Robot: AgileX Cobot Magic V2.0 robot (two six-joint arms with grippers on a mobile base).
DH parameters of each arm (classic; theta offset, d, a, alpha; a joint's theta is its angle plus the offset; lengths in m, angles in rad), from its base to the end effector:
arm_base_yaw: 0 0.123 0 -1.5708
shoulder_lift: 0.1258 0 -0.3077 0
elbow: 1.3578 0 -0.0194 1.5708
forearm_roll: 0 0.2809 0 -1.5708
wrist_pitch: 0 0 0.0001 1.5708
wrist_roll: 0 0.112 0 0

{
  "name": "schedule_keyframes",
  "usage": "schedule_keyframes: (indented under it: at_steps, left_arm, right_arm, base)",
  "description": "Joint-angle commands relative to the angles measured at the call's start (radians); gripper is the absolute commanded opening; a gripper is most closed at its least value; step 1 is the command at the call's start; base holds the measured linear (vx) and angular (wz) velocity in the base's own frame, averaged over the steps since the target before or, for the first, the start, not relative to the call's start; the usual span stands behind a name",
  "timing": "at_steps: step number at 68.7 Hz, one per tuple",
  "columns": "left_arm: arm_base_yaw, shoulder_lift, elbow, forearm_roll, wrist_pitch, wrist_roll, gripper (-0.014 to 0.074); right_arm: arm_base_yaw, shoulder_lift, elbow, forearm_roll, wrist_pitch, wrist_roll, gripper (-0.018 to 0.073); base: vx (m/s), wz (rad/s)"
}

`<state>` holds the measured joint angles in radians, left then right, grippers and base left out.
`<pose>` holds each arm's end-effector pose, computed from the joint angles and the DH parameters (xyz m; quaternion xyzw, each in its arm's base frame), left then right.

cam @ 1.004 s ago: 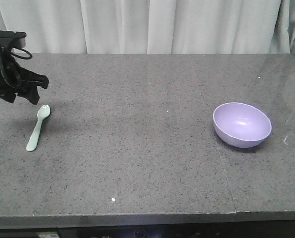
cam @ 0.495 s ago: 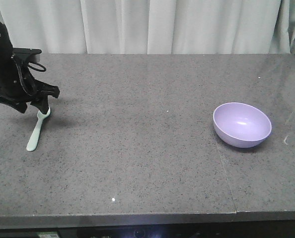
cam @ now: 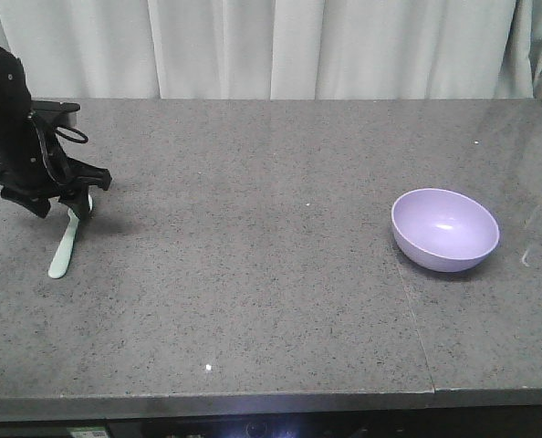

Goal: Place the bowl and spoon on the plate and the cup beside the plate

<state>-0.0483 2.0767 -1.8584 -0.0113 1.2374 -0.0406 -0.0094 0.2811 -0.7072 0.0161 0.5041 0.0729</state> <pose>0.4845 -0.0246 0.2441 0.0025 0.9949 -0.0100 0.1006 0.0646 0.0003 0.4005 0.0312 0.7031 0.0303 0.7097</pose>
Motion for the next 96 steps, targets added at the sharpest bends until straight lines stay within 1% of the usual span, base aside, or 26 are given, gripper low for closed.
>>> schedule_keyframes:
  at_steps: [1,11,31,40,47,51,52,54,57,61,62,73,79,90,96]
  left_arm:
    - [-0.002,-0.046,-0.022,0.002,0.008,-0.011,0.0418]
    - [-0.002,-0.031,0.002,-0.004,0.008,-0.012,0.0418]
    - [-0.005,-0.022,0.132,0.011,0.003,-0.018,0.0418]
    - [-0.005,-0.022,0.162,0.017,0.005,-0.018,0.0386]
    - [-0.005,-0.022,0.163,0.018,0.008,-0.017,0.0307]
    - [-0.005,-0.022,0.163,0.018,0.007,-0.017,0.0218]
    - [-0.005,-0.022,0.163,0.018,0.007,-0.016,0.0208]
    - [-0.005,-0.022,0.163,0.021,0.006,-0.015,0.0153]
    - [-0.005,-0.022,0.163,0.026,0.003,-0.007,0.0097]
    - [-0.005,-0.022,0.163,0.025,0.001,0.008,0.0]
    - [-0.005,-0.022,0.163,0.025,0.0,0.011,-0.001]
    - [-0.005,-0.022,0.161,0.025,-0.025,0.027,-0.0008]
    - [-0.005,-0.031,0.161,0.011,-0.03,0.032,-0.0008]
    - [-0.005,-0.09,0.159,-0.074,-0.059,0.073,-0.0007]
    - [-0.005,-0.154,0.159,-0.125,-0.104,0.087,-0.0007]
  right_arm:
    - [-0.004,0.021,-0.031,-0.007,-0.069,-0.01,0.0592]
    - [-0.004,0.021,-0.031,-0.007,-0.069,-0.008,0.0592]
    - [-0.004,0.021,-0.031,-0.007,-0.073,-0.008,0.0592]
    - [-0.004,0.021,-0.031,-0.006,-0.073,-0.006,0.0592]
    - [-0.004,0.021,-0.031,-0.003,-0.073,-0.006,0.0592]
    - [-0.004,0.021,-0.031,-0.003,-0.073,-0.006,0.0592]
    - [-0.004,0.021,-0.031,-0.003,-0.072,-0.006,0.0592]
    - [-0.004,0.021,-0.031,-0.003,-0.072,-0.006,0.0592]
    - [-0.004,0.021,-0.031,-0.003,-0.072,-0.006,0.0592]
    - [-0.004,0.021,-0.031,-0.003,-0.072,-0.006,0.0592]
    - [-0.004,0.021,-0.031,-0.003,-0.071,-0.006,0.0592]
    - [-0.004,0.021,-0.031,-0.003,-0.064,-0.006,0.0592]
    - [-0.004,0.021,-0.031,-0.004,-0.056,-0.012,0.0592]
    - [-0.004,0.028,-0.031,-0.007,-0.042,-0.024,0.0592]
    - [-0.004,0.046,-0.037,-0.007,-0.042,-0.024,0.0592]
  base:
    - [0.0,0.0]
    - [0.0,0.0]
    - [0.0,0.0]
    - [0.0,0.0]
    - [0.0,0.0]
    - [0.0,0.0]
    - [0.0,0.0]
    - [0.0,0.0]
    - [0.0,0.0]
    - [0.0,0.0]
    - [0.0,0.0]
    - [0.0,0.0]
    - [0.0,0.0]
    - [0.0,0.0]
    - [0.0,0.0]
